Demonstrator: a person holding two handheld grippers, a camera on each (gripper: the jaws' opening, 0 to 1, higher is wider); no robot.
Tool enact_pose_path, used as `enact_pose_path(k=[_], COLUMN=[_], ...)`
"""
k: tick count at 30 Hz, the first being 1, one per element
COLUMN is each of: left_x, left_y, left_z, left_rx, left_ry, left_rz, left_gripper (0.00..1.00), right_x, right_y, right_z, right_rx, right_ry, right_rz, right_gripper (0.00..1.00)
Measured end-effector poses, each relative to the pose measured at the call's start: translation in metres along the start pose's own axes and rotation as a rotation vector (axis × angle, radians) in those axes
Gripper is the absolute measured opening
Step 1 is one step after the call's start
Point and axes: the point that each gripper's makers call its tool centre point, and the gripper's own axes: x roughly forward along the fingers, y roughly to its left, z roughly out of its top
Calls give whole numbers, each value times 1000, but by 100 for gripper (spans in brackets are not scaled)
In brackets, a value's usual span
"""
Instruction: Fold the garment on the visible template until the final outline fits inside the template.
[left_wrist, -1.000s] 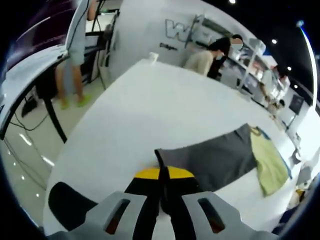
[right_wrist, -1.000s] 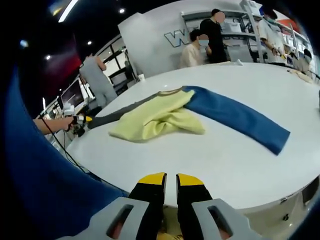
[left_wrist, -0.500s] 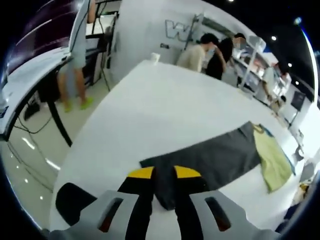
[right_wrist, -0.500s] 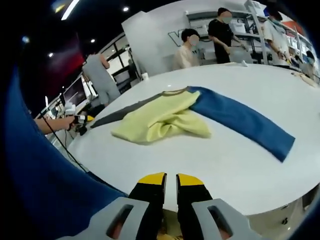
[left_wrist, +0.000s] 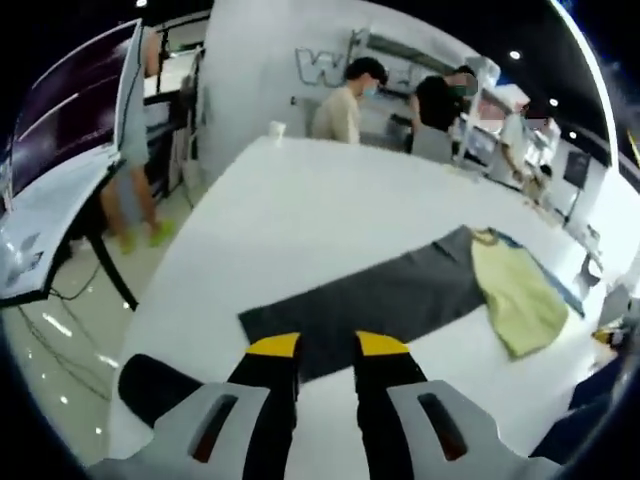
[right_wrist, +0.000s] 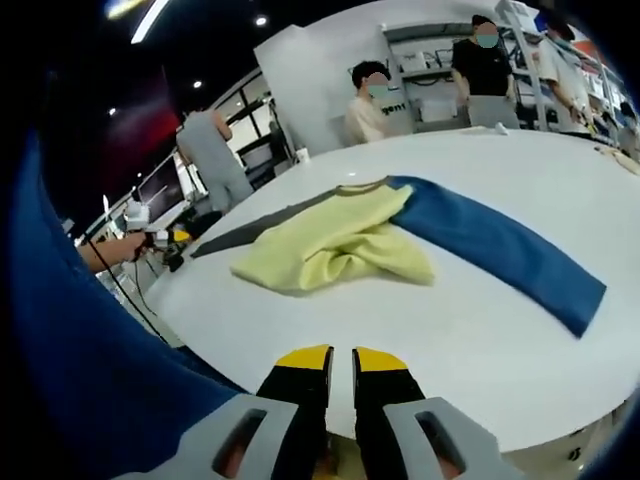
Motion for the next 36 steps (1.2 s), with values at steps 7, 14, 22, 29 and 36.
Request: enact_pose_path(k=[7, 14, 22, 29, 36], left_x=[3, 2, -11, -24, -36], left_y=[-71, -131, -176, -226, -251], left_z=[-20, -39, -52, -64, -71], left_rx=[57, 45, 59, 68, 65], left_ry=[11, 27, 6, -6, -9], left_rz=[-112, -182, -248, -306, -313], left_gripper=[20, 21, 21, 21, 19], right_x=[12, 21, 34, 51, 60], right_y=[1, -11, -38, -63, -80], right_z=[10, 22, 39, 51, 56], right_rx=[-13, -37, -77, -122, -141], right_ry=[-7, -30, -48, -41, -19], right_rz=[78, 115, 126, 123, 137], right_gripper=[8, 9, 10, 16, 20])
